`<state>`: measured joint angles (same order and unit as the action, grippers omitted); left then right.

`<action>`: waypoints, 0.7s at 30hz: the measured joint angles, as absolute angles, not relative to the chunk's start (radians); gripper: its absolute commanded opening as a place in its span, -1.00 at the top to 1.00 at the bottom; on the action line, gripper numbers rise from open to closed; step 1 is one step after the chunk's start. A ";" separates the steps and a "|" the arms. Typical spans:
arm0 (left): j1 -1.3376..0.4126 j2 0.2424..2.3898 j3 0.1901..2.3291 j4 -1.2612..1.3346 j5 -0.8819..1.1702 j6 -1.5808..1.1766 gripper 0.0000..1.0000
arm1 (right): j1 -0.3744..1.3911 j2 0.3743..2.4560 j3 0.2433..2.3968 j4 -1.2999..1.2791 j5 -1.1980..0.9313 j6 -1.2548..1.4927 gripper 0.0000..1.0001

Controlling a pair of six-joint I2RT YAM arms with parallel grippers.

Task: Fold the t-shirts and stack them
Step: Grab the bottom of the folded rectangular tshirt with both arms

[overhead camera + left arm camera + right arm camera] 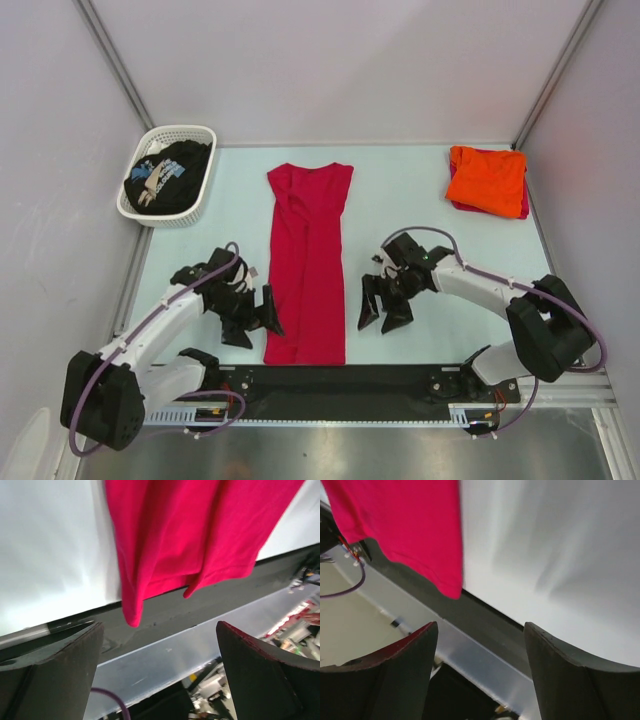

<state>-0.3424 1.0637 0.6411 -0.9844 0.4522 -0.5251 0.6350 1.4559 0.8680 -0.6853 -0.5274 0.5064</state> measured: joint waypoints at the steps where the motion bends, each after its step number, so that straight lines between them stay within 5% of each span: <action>1: -0.342 1.044 0.614 -0.975 0.468 -0.537 -0.99 | 0.628 1.439 0.812 -0.651 -0.565 0.531 -0.48; 12: -0.341 1.026 0.440 -0.842 0.547 -0.612 -0.95 | 0.611 1.409 0.510 -0.186 -0.780 0.826 -0.38; 21: -0.349 1.128 0.410 -0.739 0.555 -0.620 0.24 | 0.717 1.633 0.580 -0.027 -0.825 0.888 -0.03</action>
<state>-0.3489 1.1278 0.4103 -0.7395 0.5549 -0.6197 0.7170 1.6333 0.5804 -0.0269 -0.8253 0.8875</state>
